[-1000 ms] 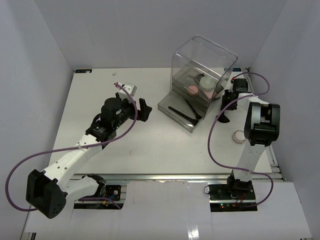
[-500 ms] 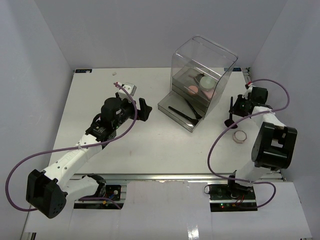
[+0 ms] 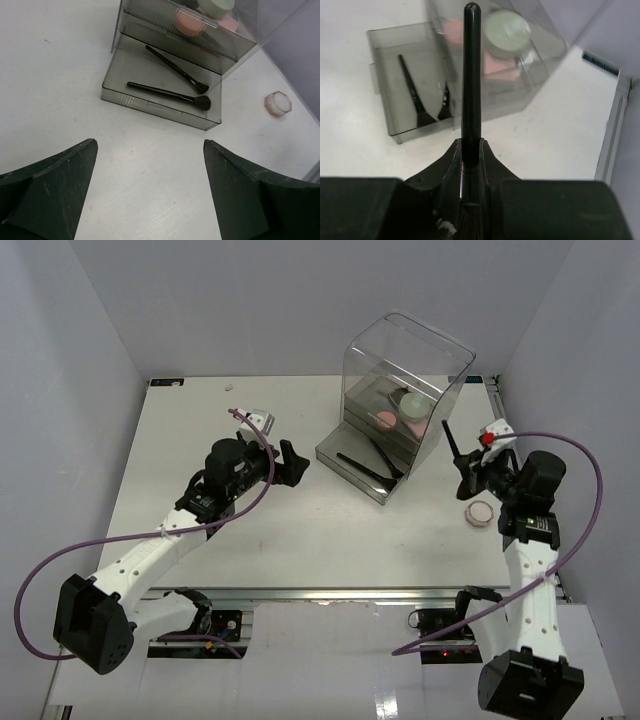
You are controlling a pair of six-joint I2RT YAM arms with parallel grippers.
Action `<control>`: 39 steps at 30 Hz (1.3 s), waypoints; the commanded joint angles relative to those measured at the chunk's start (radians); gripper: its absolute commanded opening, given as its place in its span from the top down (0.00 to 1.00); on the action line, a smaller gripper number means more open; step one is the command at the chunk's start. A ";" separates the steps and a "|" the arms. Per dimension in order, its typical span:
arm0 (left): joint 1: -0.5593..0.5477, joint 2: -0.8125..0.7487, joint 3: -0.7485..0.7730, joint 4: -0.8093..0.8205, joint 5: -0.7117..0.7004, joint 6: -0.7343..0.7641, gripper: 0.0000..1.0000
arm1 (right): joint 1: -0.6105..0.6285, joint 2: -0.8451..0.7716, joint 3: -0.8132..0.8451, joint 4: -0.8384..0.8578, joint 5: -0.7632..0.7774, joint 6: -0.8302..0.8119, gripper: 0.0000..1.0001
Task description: Organize the makeup
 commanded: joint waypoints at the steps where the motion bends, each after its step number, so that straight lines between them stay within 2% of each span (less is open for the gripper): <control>1: 0.019 -0.018 -0.030 0.035 0.096 -0.152 0.02 | 0.048 -0.061 0.098 -0.323 -0.406 -0.474 0.92; 3: 0.024 -0.018 -0.045 0.039 0.129 -0.221 0.02 | 0.116 -0.044 0.130 -0.357 -0.408 -0.516 0.92; 7: 0.028 -0.015 -0.079 0.055 0.172 -0.327 0.02 | 0.328 0.047 0.190 -0.299 -0.261 -0.471 0.92; 9: 0.029 -0.011 -0.101 0.065 0.181 -0.379 0.02 | 0.441 0.101 0.213 -0.260 -0.132 -0.438 0.92; 10: 0.030 -0.008 -0.111 0.073 0.182 -0.400 0.02 | 0.536 0.124 0.216 -0.236 -0.076 -0.419 0.92; 13: 0.030 0.010 -0.144 0.079 0.174 -0.463 0.06 | 0.716 0.271 0.233 -0.125 0.169 -0.349 0.92; 14: 0.030 0.015 -0.148 0.076 0.163 -0.483 0.08 | 0.747 0.314 0.242 -0.072 0.270 -0.315 0.92; 17: 0.030 0.024 -0.167 0.069 0.140 -0.525 0.11 | 0.792 0.526 0.342 -0.002 0.438 -0.244 0.92; 24: 0.030 0.015 -0.232 0.104 0.141 -0.584 0.15 | 0.793 0.811 0.503 0.051 0.698 -0.194 0.91; 25: 0.029 0.019 -0.238 0.117 0.142 -0.595 0.16 | 0.792 0.834 0.509 0.053 0.708 -0.194 0.86; 27: 0.029 0.034 -0.248 0.142 0.152 -0.611 0.20 | 0.792 0.864 0.517 0.056 0.738 -0.195 0.68; 29: 0.028 0.066 -0.249 0.167 0.164 -0.631 0.23 | 0.791 0.877 0.511 0.054 0.738 -0.204 0.40; 30: 0.028 0.086 -0.247 0.179 0.172 -0.641 0.26 | 0.791 0.869 0.500 0.052 0.729 -0.208 0.33; 32: 0.028 0.114 -0.232 0.186 0.183 -0.644 0.28 | 0.793 0.821 0.474 0.018 0.628 -0.233 0.31; 35: 0.030 0.121 -0.208 0.167 0.162 -0.615 0.32 | 0.792 0.763 0.467 -0.116 0.369 -0.333 0.33; 38: 0.030 0.083 -0.188 0.121 0.114 -0.555 0.33 | 0.793 0.764 0.477 -0.197 0.230 -0.397 0.48; 39: 0.030 0.054 -0.184 0.091 0.087 -0.521 0.34 | 0.793 0.782 0.483 -0.243 0.191 -0.416 0.63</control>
